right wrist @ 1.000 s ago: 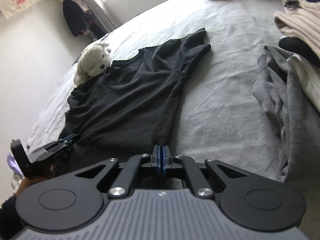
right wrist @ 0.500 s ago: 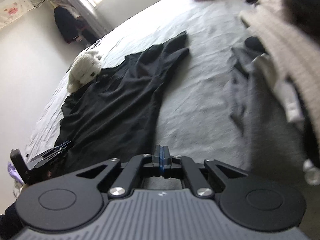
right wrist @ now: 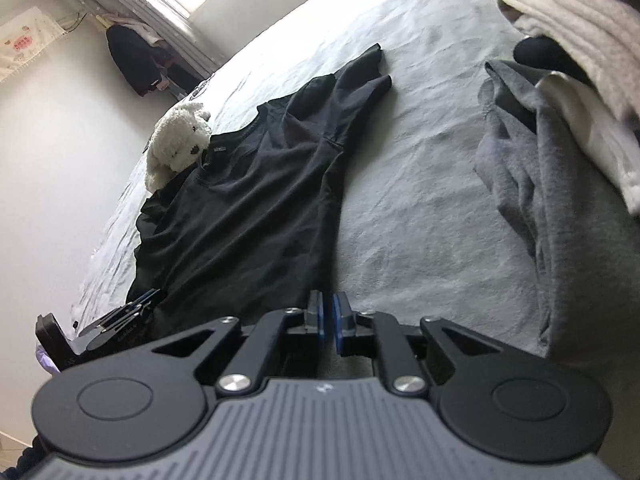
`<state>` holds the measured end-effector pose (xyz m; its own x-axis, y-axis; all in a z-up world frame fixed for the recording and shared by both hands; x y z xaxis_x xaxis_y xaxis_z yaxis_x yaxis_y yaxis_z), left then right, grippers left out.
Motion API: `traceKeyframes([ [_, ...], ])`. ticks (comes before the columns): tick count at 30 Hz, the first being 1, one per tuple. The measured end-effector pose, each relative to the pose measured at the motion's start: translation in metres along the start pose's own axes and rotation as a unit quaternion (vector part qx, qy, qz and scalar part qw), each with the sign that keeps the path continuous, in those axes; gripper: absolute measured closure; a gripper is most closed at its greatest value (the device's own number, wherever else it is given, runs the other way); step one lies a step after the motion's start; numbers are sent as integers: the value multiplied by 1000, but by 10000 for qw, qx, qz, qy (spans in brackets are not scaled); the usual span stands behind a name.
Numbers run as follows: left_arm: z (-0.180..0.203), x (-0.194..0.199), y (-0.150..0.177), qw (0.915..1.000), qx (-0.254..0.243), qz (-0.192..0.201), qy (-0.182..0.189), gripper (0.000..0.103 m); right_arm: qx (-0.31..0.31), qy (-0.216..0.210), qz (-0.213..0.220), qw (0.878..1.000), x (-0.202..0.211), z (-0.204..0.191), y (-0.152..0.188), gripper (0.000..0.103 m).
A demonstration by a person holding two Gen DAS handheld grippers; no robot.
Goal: Fold clothes
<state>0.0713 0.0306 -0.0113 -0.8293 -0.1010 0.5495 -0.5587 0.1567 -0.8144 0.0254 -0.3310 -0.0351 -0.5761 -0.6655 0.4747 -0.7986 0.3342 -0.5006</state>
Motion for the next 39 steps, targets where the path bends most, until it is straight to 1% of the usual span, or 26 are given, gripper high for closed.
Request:
traceKeyframes([
  [3, 0, 0, 0, 10000, -5, 2, -5, 85, 207, 93, -12, 9997, -1, -6, 0, 91],
  [10, 0, 0, 0, 10000, -5, -5, 1, 85, 272, 135, -275, 9992, -18, -9, 8, 90],
  [15, 2, 2, 0, 9999, -129, 32, -76, 83, 309, 226, -277, 9989, -19, -8, 9, 90],
  [21, 2, 2, 0, 9999, -142, 37, -91, 83, 533, 351, -366, 9973, -24, -12, 11, 90],
  [39, 4, 2, 0, 9997, -188, 48, -133, 83, 725, 511, -324, 9955, -26, -17, 12, 89],
])
Point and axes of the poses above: each gripper's, at about its wrist camera, not at the fingertips, and x roughly against the way its jaws point, z to its right, y to its underside, the point moved 3 cm from there along -x, roughly the way its jaws point, and after that the axes turned 13 degrees about -y, right-handed, at the moved point
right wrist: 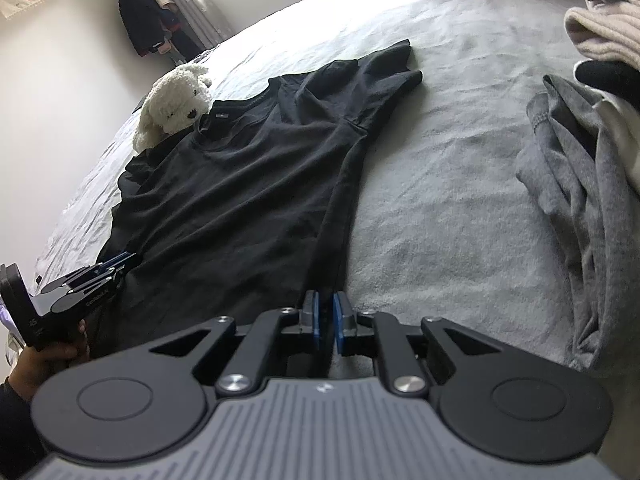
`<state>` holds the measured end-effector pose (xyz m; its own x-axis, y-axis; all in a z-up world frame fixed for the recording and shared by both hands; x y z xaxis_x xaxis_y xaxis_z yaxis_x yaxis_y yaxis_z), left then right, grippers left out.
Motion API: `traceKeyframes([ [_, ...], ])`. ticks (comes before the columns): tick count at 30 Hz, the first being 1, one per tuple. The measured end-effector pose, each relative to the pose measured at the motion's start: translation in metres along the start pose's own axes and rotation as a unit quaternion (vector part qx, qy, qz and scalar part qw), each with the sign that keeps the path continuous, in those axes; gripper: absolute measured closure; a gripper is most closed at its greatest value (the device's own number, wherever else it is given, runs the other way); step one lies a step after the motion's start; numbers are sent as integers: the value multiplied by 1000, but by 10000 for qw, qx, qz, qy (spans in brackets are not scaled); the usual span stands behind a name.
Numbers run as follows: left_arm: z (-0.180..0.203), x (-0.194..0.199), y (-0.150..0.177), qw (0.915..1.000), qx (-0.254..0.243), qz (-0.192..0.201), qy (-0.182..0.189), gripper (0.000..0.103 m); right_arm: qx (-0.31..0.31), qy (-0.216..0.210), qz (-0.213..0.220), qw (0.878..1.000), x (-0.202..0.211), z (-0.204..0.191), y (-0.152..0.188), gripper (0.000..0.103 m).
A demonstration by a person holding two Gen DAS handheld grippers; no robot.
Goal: Fold clothes
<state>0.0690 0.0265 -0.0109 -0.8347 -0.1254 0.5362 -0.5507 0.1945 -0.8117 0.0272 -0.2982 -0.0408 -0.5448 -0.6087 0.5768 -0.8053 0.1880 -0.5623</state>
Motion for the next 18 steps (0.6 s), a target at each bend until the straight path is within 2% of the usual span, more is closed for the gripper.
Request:
traceKeyframes([
  [9, 0, 0, 0, 10000, -10, 2, -17, 83, 265, 152, -69, 9995, -6, -5, 4, 87],
  [13, 0, 0, 0, 10000, -7, 2, -16, 83, 272, 232, -69, 9993, -5, -4, 4, 98],
  [18, 0, 0, 0, 10000, 2, -1, -9, 83, 311, 257, 61, 9992, 0, -9, 3, 100],
])
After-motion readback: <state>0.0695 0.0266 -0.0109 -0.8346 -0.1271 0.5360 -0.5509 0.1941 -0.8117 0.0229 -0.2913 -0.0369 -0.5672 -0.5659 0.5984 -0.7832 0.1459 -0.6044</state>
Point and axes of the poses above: each gripper's, at about its wrist camera, not at the fingertips, and x roughly against the way its jaws point, z to its right, y to its underside, the point moved 3 cm from there along -x, roughly the way its jaws point, and after that the axes turned 13 degrees about -y, right-handed, at the moved point
